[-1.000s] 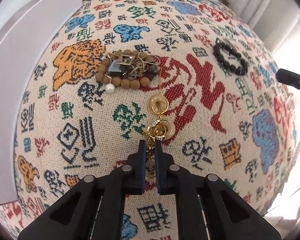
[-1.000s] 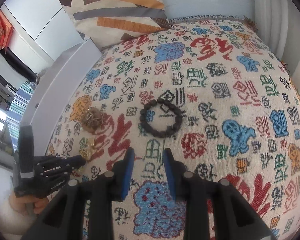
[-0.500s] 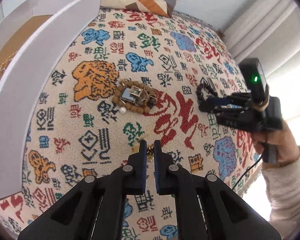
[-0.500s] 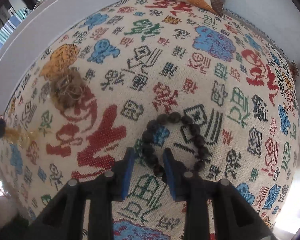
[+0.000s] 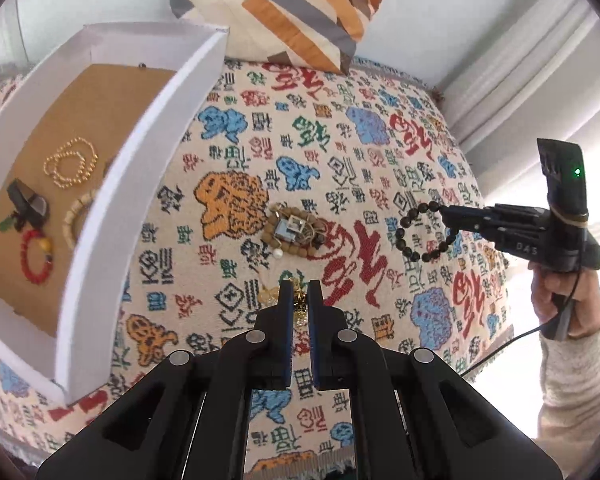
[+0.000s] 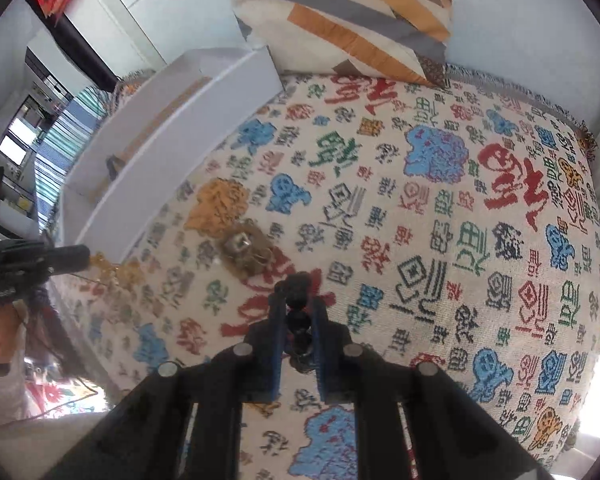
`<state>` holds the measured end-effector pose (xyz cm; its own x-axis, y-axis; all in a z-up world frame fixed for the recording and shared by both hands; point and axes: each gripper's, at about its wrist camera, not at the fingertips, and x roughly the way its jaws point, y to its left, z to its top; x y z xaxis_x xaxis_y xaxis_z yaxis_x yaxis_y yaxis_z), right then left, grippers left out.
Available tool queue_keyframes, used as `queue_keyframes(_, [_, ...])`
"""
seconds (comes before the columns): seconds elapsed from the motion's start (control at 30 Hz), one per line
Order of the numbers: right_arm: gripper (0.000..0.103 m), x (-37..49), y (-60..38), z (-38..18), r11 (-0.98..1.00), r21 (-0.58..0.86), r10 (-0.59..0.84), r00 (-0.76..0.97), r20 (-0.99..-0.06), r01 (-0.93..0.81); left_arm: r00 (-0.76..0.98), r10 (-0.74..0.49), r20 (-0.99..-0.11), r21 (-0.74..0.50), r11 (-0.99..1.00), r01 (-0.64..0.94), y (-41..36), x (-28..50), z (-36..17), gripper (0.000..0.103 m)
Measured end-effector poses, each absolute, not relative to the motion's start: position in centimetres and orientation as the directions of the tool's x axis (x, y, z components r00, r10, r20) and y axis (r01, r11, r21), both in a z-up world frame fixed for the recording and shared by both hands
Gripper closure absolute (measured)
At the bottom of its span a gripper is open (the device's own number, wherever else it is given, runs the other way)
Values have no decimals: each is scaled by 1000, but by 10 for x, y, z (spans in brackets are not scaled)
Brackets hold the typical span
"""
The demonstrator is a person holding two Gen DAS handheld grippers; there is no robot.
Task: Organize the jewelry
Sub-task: 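Carry gold chain and black bracelet into the white box and open both tools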
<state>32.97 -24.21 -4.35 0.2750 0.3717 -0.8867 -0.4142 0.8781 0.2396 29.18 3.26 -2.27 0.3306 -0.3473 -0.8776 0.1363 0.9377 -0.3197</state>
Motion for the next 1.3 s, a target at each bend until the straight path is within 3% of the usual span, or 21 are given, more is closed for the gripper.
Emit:
queue_keyframes(0.23, [90, 334, -191, 27, 820, 302, 487, 315, -815, -487, 406, -315, -858, -291, 949, 120, 77, 291, 38, 99])
queue_keyframes(0.53, [90, 371, -84, 75, 746, 312, 572, 326, -752, -588, 493, -211, -844, -267, 963, -44, 174, 322, 78, 99])
queue_keyframes(0.8, [90, 427, 21, 65, 711, 278, 571, 300, -764, -646, 466, -127, -876, -251, 944, -214, 258, 379, 51, 99])
queue_keyframes(1.1, [90, 504, 101, -2, 742, 169, 460, 309, -832, -648, 418, -73, -905, -213, 931, -298, 291, 457, -12, 99])
queue_keyframes(1.2, [87, 515, 117, -21, 736, 151, 450, 311, -837, -660, 415, -77, -907, -219, 926, -308, 295, 479, -35, 97])
queue_keyframes(1.27, [71, 516, 121, -25, 733, 158, 468, 321, -823, -661, 418, -65, -906, -216, 920, -326, 297, 489, -47, 93])
queue_keyframes(1.3, [63, 516, 119, -24, 736, 170, 480, 328, -813, -655, 415, -51, -908, -208, 916, -343, 298, 491, -50, 77])
